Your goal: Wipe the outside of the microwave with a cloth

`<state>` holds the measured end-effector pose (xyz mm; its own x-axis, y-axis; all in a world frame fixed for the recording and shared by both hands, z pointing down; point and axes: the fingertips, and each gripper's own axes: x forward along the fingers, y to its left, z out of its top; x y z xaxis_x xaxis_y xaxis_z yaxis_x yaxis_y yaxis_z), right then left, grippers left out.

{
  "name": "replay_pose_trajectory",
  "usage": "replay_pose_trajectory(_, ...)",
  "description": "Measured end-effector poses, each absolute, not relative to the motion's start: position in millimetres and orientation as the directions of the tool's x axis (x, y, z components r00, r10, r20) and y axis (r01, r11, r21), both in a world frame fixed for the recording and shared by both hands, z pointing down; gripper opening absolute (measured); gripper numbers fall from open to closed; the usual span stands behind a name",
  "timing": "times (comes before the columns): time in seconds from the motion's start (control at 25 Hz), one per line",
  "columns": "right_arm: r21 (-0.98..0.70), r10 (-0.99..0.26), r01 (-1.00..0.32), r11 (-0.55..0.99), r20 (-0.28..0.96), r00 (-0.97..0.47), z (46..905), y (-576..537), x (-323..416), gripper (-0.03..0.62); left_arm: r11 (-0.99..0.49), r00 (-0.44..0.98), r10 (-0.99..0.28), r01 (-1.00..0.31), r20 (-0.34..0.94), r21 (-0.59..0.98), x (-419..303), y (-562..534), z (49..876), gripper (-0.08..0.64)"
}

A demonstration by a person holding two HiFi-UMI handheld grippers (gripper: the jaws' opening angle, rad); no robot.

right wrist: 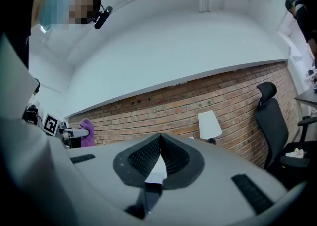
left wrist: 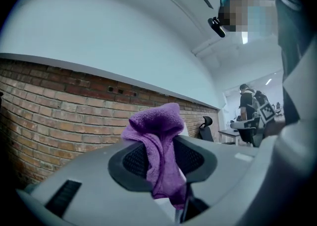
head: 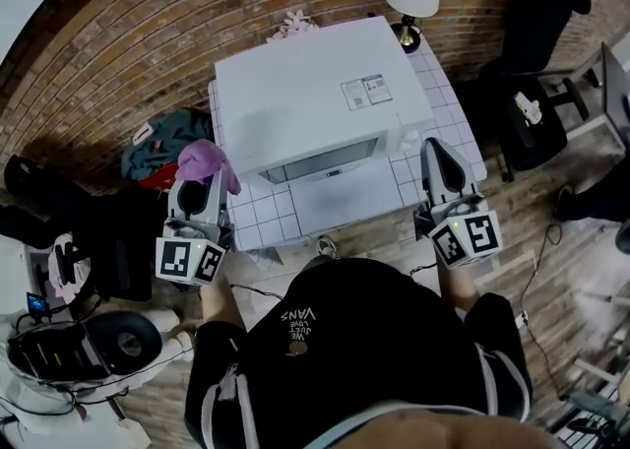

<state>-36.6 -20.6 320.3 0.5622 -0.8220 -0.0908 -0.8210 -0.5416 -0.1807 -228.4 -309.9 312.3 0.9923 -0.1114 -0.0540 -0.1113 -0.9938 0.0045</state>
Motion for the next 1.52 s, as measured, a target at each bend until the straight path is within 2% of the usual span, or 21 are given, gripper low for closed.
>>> replay_pose_trajectory(0.16,-0.177,-0.805,-0.806,-0.565,-0.095,0.585,318.6,-38.7,-28.1,-0.003,-0.993,0.998,-0.058,-0.059,-0.015,-0.107,-205.0,-345.7,298.4,0.133)
replay_pose_trajectory(0.44,-0.164,-0.775,-0.775,-0.610,-0.080,0.627,323.8,-63.0,-20.8,-0.003,-0.942,0.987,0.035,0.085,0.158,-0.324,-161.3,-388.8,310.3,0.133)
replay_pose_trajectory(0.8,-0.161,-0.771,-0.769,-0.619,-0.063,0.633,330.4,-66.7,2.7,-0.002,-0.821,0.920,-0.014,0.213,0.391,-0.530,-102.5,-424.9,346.6,0.133)
replay_pose_trajectory(1.2,-0.154,-0.803,-0.799,-0.582,-0.047,0.594,327.7,-56.2,51.6,-0.003,-0.714,0.809,-0.094,0.352,0.581,-0.605,-45.2,-432.0,385.7,0.133)
replay_pose_trajectory(1.52,-0.174,-0.815,-0.808,-0.563,-0.045,0.577,330.5,-39.4,86.0,-0.003,-0.667,0.714,-0.136,0.447,0.687,-0.596,0.9,-421.6,402.0,0.133)
